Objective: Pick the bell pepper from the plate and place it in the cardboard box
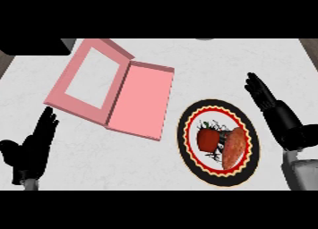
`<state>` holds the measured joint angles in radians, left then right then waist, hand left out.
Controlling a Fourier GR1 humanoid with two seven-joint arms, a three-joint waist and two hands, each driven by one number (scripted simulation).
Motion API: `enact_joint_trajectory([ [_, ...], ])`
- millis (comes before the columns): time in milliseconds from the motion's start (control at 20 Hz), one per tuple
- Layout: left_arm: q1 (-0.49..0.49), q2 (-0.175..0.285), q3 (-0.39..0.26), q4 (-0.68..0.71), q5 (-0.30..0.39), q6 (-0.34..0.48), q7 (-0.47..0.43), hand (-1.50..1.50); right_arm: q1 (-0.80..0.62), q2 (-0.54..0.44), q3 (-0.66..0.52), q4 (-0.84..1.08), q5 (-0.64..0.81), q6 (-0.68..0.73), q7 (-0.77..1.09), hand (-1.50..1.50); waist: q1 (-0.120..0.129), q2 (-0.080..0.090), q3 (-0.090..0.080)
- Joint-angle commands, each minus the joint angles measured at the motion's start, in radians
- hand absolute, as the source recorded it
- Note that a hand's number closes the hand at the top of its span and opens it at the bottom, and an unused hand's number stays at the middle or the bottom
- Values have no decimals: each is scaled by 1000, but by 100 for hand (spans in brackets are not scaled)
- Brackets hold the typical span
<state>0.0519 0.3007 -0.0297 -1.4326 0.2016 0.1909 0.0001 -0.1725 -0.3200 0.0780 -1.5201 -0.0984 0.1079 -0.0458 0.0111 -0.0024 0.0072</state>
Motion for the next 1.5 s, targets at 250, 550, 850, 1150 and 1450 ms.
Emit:
enact_joint_trajectory([
  [250,-73,210,35,27,-264,109,26,0,50,136,-5,32,-30,-74,-18,-150,-14,5,-5],
  [550,-107,170,16,108,-267,93,28,0,178,-13,67,117,233,-119,-257,-150,-24,7,-5],
  [850,-167,193,43,102,-268,22,87,0,216,-26,34,180,208,-28,-558,-150,-15,3,-7],
  [1150,-144,196,41,76,-270,31,83,0,88,-219,71,197,462,-78,-380,-150,0,4,-8],
  [1450,-162,189,62,157,-261,3,45,0,2,-253,206,79,551,114,-119,-150,-10,3,-9],
])
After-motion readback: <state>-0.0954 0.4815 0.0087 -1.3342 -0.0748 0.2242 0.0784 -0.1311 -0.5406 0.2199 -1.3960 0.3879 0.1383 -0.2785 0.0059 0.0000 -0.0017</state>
